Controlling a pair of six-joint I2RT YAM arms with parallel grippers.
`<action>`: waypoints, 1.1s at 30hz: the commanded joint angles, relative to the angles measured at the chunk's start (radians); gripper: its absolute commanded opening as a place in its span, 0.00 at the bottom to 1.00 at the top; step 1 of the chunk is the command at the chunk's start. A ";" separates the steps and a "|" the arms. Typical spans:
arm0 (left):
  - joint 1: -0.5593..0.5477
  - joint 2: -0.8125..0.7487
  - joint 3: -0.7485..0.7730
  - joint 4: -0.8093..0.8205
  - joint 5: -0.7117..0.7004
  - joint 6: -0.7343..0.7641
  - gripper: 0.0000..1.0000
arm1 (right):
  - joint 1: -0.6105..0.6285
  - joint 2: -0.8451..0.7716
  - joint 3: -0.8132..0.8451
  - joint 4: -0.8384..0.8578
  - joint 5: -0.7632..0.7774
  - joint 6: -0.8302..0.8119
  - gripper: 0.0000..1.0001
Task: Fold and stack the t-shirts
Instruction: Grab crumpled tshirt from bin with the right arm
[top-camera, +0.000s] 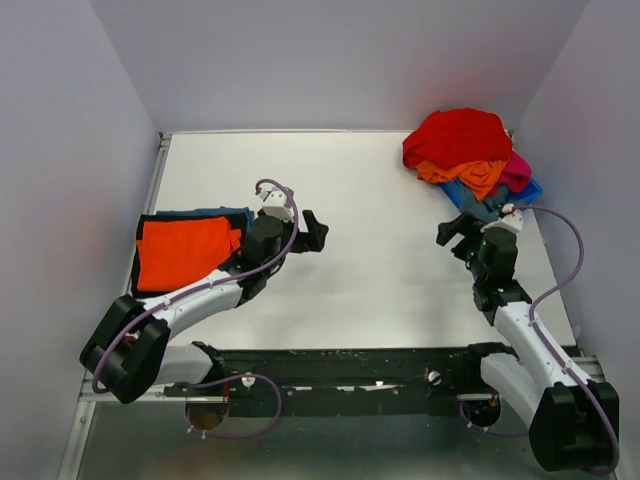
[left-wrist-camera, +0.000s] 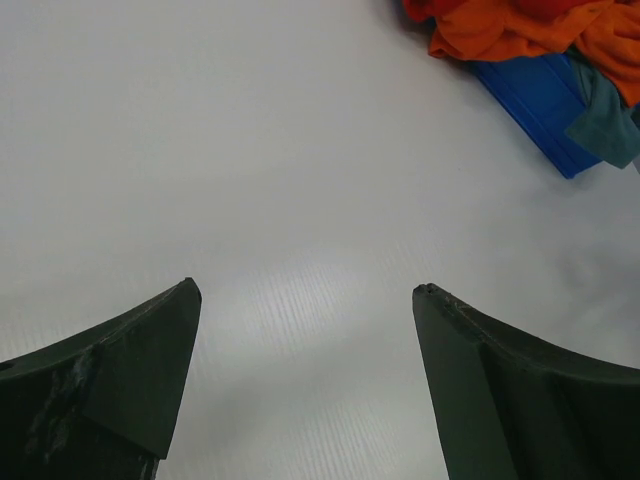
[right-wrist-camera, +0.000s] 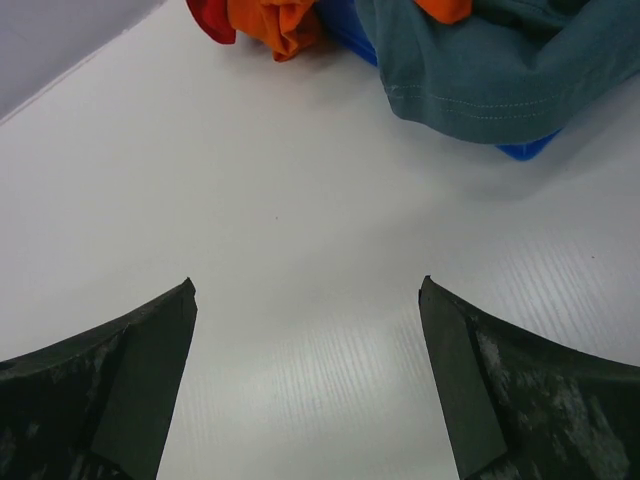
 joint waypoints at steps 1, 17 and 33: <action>-0.008 -0.007 0.017 0.011 -0.010 0.009 0.99 | 0.002 0.007 0.015 0.018 0.024 0.016 1.00; -0.006 -0.003 0.020 0.011 -0.007 0.004 0.99 | 0.000 0.526 0.666 -0.196 0.104 0.081 0.93; -0.006 0.008 0.031 0.004 0.010 -0.002 0.99 | -0.027 0.964 1.081 -0.412 0.173 0.263 0.86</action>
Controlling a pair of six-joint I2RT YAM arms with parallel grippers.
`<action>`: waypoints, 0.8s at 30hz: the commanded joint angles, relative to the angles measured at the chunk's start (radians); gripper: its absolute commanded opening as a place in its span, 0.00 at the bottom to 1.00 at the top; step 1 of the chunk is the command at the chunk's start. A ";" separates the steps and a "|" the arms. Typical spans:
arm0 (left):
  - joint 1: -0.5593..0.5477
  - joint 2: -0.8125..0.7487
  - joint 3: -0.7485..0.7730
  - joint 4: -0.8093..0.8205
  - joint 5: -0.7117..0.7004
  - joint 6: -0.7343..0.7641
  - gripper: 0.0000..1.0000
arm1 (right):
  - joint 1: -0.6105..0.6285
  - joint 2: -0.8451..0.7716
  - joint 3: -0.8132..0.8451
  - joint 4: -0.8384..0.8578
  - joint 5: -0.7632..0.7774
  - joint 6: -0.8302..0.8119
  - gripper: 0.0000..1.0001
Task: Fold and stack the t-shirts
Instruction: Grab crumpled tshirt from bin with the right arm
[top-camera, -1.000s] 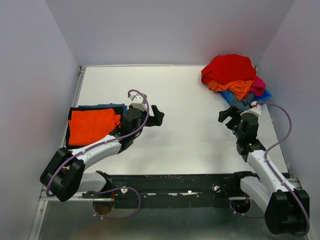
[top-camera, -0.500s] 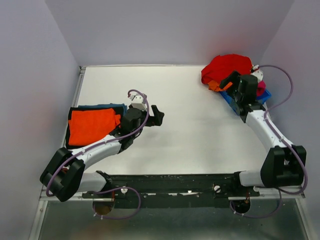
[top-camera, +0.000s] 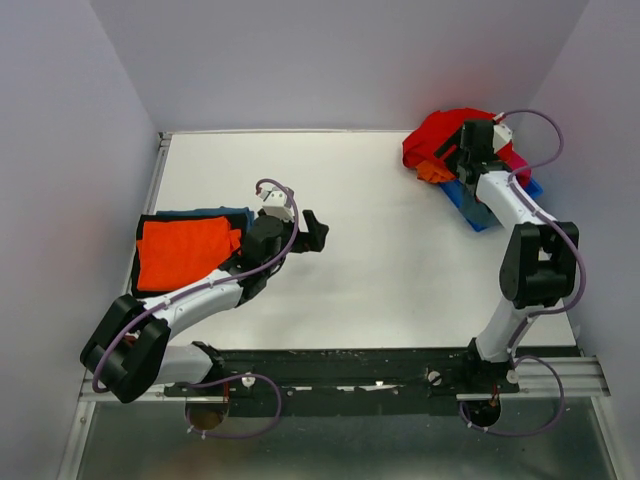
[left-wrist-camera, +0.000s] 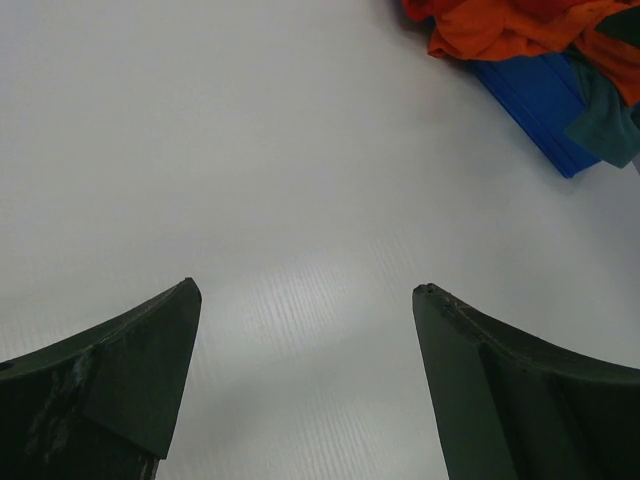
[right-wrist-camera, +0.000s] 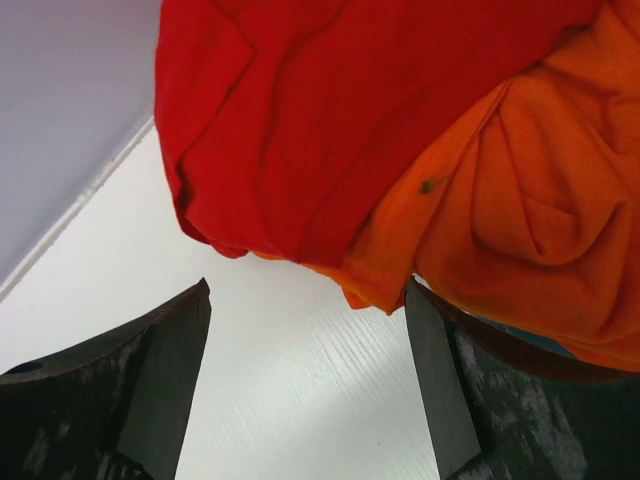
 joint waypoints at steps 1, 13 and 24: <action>-0.005 0.006 0.031 0.002 0.009 -0.001 0.99 | -0.016 0.061 0.061 -0.061 0.022 0.068 0.86; -0.007 -0.003 0.029 -0.004 0.003 0.004 0.99 | -0.023 0.172 0.171 -0.050 0.001 0.072 0.84; -0.005 0.000 0.032 -0.006 0.003 0.007 0.99 | -0.023 0.086 0.100 -0.063 0.036 0.118 0.84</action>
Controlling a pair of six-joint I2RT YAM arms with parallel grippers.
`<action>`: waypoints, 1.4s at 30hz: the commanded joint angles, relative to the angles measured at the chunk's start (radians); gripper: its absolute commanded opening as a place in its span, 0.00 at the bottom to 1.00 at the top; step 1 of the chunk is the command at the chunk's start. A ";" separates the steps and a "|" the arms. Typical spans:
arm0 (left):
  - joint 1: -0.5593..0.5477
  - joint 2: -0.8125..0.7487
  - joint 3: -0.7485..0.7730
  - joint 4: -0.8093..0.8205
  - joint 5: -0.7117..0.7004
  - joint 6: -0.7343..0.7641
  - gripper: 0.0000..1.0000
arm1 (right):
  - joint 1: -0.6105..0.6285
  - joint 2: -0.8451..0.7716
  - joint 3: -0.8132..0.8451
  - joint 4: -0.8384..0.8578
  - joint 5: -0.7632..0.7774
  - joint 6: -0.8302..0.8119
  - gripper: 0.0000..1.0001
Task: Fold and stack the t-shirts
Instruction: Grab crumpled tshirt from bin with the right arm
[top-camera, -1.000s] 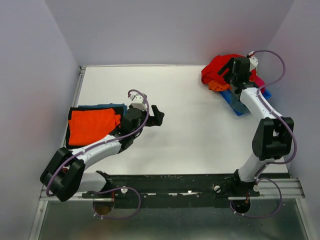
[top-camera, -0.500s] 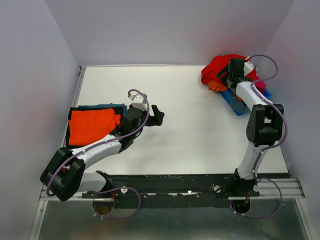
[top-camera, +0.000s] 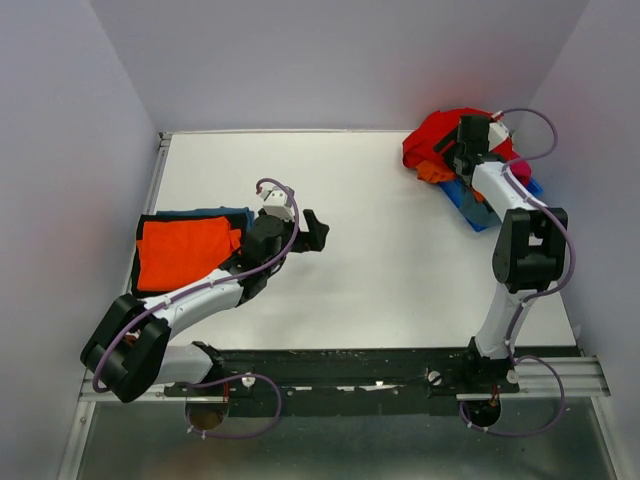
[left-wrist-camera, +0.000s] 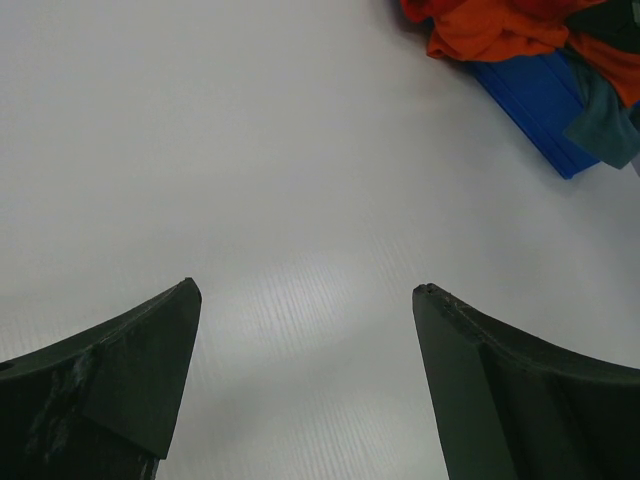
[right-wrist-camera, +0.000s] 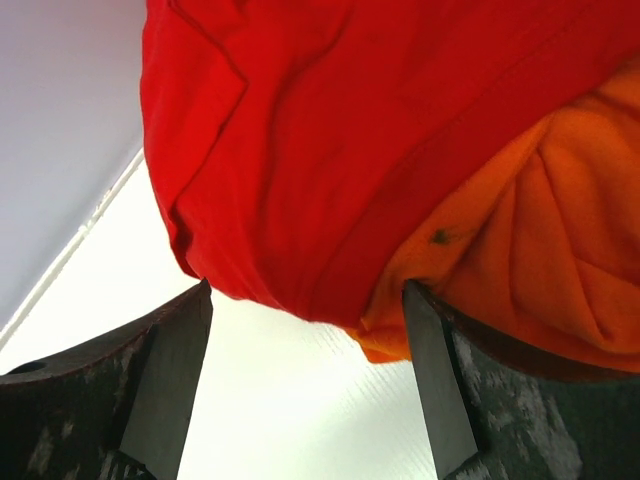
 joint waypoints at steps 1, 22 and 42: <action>-0.006 -0.003 0.028 -0.005 0.004 0.007 0.99 | -0.008 -0.093 -0.066 -0.015 0.043 0.052 0.84; -0.005 0.003 0.034 -0.008 0.000 0.011 0.99 | -0.006 0.011 -0.002 0.035 -0.024 0.017 0.84; -0.006 0.001 0.034 -0.011 -0.002 0.013 0.99 | -0.006 0.027 0.036 0.071 -0.044 -0.063 0.59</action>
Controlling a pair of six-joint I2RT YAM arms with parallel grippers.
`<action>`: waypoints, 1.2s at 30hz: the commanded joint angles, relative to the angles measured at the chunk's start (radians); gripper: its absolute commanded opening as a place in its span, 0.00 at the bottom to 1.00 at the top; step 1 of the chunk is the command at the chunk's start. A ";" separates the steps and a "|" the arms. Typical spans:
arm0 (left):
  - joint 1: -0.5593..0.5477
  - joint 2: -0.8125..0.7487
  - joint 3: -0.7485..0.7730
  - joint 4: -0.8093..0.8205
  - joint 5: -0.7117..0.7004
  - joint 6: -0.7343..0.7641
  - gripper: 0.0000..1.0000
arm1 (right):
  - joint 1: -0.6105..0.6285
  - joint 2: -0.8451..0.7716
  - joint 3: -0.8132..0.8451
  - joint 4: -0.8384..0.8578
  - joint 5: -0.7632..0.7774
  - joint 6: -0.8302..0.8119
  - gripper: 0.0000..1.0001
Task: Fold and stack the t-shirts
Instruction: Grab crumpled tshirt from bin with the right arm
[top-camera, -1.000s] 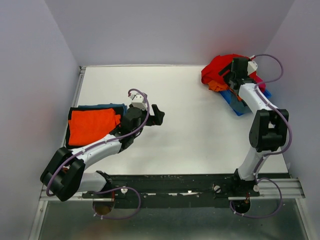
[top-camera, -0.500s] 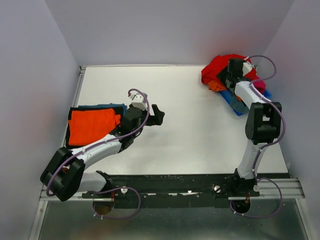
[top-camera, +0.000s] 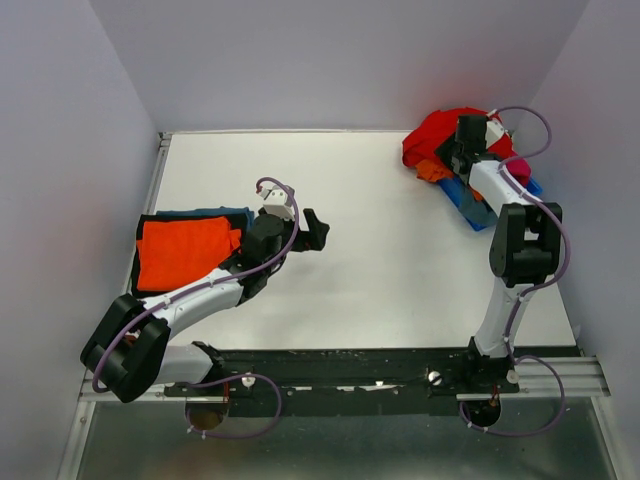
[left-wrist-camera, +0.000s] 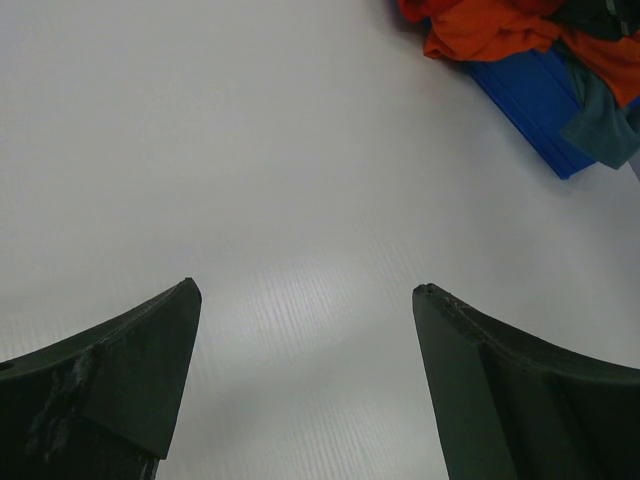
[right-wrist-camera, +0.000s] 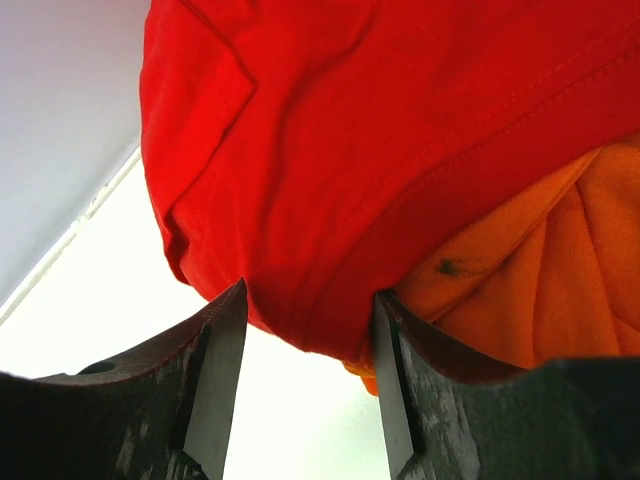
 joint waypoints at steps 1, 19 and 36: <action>-0.005 0.000 0.025 -0.004 -0.001 0.012 0.99 | -0.005 -0.025 0.015 0.031 -0.020 -0.019 0.59; -0.005 0.007 0.028 -0.002 0.002 0.014 0.99 | -0.003 -0.066 -0.008 0.044 -0.055 -0.028 0.59; -0.005 0.015 0.033 -0.005 0.003 0.015 0.99 | -0.003 -0.019 0.040 0.041 -0.096 -0.050 0.25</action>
